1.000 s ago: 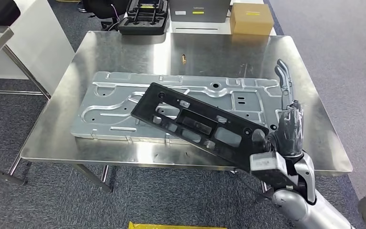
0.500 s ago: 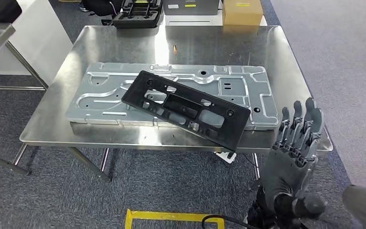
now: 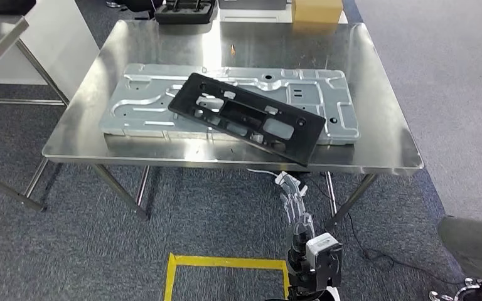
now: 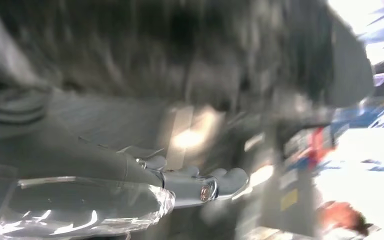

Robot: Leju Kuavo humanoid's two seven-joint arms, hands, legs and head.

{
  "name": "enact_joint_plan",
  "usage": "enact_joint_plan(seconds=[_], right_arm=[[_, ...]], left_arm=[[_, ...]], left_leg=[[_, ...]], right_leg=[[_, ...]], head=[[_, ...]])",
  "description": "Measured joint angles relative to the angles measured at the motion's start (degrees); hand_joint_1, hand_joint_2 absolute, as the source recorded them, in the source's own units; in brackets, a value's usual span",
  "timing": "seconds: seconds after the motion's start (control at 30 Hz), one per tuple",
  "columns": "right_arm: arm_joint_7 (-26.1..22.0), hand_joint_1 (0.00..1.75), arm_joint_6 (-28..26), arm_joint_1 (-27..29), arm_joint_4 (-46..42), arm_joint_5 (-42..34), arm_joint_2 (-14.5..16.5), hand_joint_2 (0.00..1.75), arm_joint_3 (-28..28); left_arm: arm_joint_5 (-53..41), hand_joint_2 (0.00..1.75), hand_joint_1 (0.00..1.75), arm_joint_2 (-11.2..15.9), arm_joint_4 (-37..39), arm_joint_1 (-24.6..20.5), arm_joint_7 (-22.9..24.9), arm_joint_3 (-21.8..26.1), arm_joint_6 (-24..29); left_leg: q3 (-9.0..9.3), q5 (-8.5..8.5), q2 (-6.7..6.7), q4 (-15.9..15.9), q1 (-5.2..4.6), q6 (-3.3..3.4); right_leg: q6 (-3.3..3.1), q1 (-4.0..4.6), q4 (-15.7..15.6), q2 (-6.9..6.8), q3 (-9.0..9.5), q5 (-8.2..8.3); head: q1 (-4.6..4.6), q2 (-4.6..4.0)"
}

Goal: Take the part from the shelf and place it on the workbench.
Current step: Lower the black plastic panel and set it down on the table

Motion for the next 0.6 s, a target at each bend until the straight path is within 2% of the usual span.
enact_joint_plan(seconds=[0.03, 0.07, 0.1, 0.17, 0.2, 0.23, 0.3, 0.33, 0.37, 0.4, 0.43, 0.47, 0.5, 0.53, 0.57, 0.6], right_arm=[[-0.3, 0.0, -0.9, 0.6, 2.3, 0.4, 0.1, 0.0, -0.2], [-0.4, 0.0, -1.5, 1.3, 4.5, 1.7, 0.4, 0.0, -0.6], [-0.3, 0.0, -1.9, 2.0, 6.6, 3.3, 0.7, 0.0, -1.2], [0.7, 0.0, -2.0, 3.1, 10.4, 6.2, 1.6, 0.0, -2.4], [2.2, 0.0, -2.0, 3.4, 12.2, 7.5, 2.0, 0.0, -3.1], [4.1, 0.0, -2.0, 3.6, 14.1, 8.3, 2.5, 0.0, -3.9], [7.3, 0.0, -1.9, 3.9, 19.9, 5.6, 3.6, 0.0, -6.5], [7.4, 0.0, -1.7, 3.9, 23.8, 1.7, 4.1, 0.0, -8.0], [6.6, 0.0, -1.4, 3.9, 28.2, -3.0, 4.6, 0.0, -9.5], [5.2, 0.0, -1.0, 3.8, 32.6, -7.2, 5.0, 0.0, -10.7], [3.9, 0.0, -0.6, 3.7, 36.7, -10.5, 5.2, 0.0, -11.8], [3.0, 0.0, -0.4, 3.5, 40.3, -12.6, 5.5, 0.0, -12.8], [3.0, 0.0, -0.4, 3.0, 43.5, -14.0, 5.9, 0.0, -13.7], [3.8, 0.0, -0.4, 2.5, 46.5, -15.1, 6.4, 0.0, -14.6], [5.3, 0.0, -0.4, 1.8, 49.3, -16.0, 7.0, 0.0, -15.2], [7.4, 0.0, 0.0, 1.3, 52.0, -16.6, 7.6, 0.0, -15.8]], left_arm=[[-0.1, 0.0, 0.0, -0.1, 0.0, 0.1, 0.2, 0.0, -0.1], [-0.2, 0.0, 0.0, -0.2, 0.0, 0.1, 0.3, 0.0, -0.2], [-0.3, 0.0, 0.0, -0.3, 0.0, 0.2, 0.5, 0.0, -0.2], [-0.3, 0.0, 0.0, -0.4, 0.0, 0.3, 0.6, 0.0, -0.5], [-0.4, 0.0, 0.0, -0.5, 0.0, 0.3, 0.6, 0.1, -0.6], [-0.5, 0.0, 0.0, -0.6, 0.0, 0.3, 0.6, 0.1, -0.8], [-1.1, 0.0, 0.0, -0.8, 0.0, 0.3, 0.2, 0.1, -0.5], [-1.4, 0.0, 0.0, -0.9, 0.0, 0.3, -0.1, 0.1, -0.1], [-1.6, 0.0, 0.0, -1.0, 0.0, 0.3, -0.5, 0.1, 0.2], [-1.8, 0.0, 0.0, -1.1, 0.0, 0.3, -0.7, 0.1, 0.5], [-1.9, 0.0, 0.0, -1.2, 0.0, 0.3, -0.8, 0.1, 0.6], [-2.0, 0.0, 0.0, -1.3, 0.0, 0.3, -0.9, 0.1, 0.6], [-2.1, 0.0, 0.0, -1.3, 0.0, 0.2, -0.9, 0.2, 0.6], [-2.2, 0.0, 0.0, -1.4, 0.0, 0.2, -0.9, 0.2, 0.5], [-2.3, 0.0, 0.0, -1.4, 0.0, 0.1, -0.9, 0.2, 0.3], [-2.3, 0.0, 0.0, -1.4, 0.0, -0.1, -0.8, 0.2, 0.1]], left_leg=[[-0.76, 0.19, -0.06, 0.9, 0.02, -0.36], [-1.2, 0.38, -0.11, 1.6, -0.03, -0.71], [-1.41, 0.64, -0.14, 2.0, -0.02, -1.01], [-1.68, 0.97, -0.15, 2.3, 0.24, -1.6], [-2.15, -0.16, -0.16, 3.0, 0.43, -1.86], [-2.85, -2.46, -0.16, 4.7, 0.55, -2.11], [-4.45, -8.92, -0.15, 11.1, 0.66, -2.5], [-4.88, -10.98, -0.15, 14.5, 0.67, -2.59], [-4.78, -11.45, -0.15, 17.1, 0.67, -2.57], [-3.99, -10.49, -0.16, 18.1, 0.67, -2.43], [-2.32, -8.83, -0.17, 17.4, 0.66, -2.17], [0.28, -7.41, -0.22, 15.0, 0.61, -1.79], [3.73, -7.26, -0.3, 10.9, 0.48, -1.3], [7.19, -8.04, -0.37, 6.2, 0.3, -0.9], [9.67, -9.12, -0.44, 2.5, 0.04, -0.57], [11.1, -9.98, -0.48, 0.0, -0.28, -0.3]], right_leg=[[-0.12, 0.02, -3.3, 0.06, 2.33, -1.17], [-0.42, 0.11, -5.6, 0.15, 3.84, -2.52], [-0.96, 0.38, -6.5, 0.24, 4.25, -3.14], [-2.18, 0.48, -6.2, 0.17, 3.32, -2.42], [-2.69, 0.52, -6.2, 0.1, 2.72, -1.81], [-3.11, 0.51, -6.2, 0.04, 1.96, -1.11], [-3.48, 0.65, -6.2, 0.0, 0.17, 0.34], [-3.54, 0.78, -6.2, -0.1, -0.82, 1.07], [-3.55, 0.93, -6.1, -0.26, -1.8, 1.82], [-3.55, 1.08, -6.1, -0.42, -2.8, 2.56], [-3.53, 1.21, -6.1, -0.52, -3.84, 3.34], [-3.49, 1.32, -6.1, -0.51, -4.75, 4.12], [-3.37, 1.44, -6.0, -0.4, -5.53, 4.82], [-3.16, 1.46, -6.1, -0.29, -6.02, 5.47], [-2.86, 1.39, -6.2, -0.21, -6.22, 6.08], [-2.48, 1.22, -6.5, -0.2, -6.27, 6.69]], head=[[0.02, 0.01], [0.04, 0.01], [0.04, 0.01], [0.0, 0.01], [-0.03, 0.0], [-0.11, 0.0], [-0.33, 0.01], [-0.39, 0.01], [-0.43, 0.01], [-0.42, 0.01], [-0.42, 0.01], [-0.41, 0.01], [-0.4, 0.01], [-0.38, 0.01], [-0.38, 0.01], [-0.39, 0.01]])
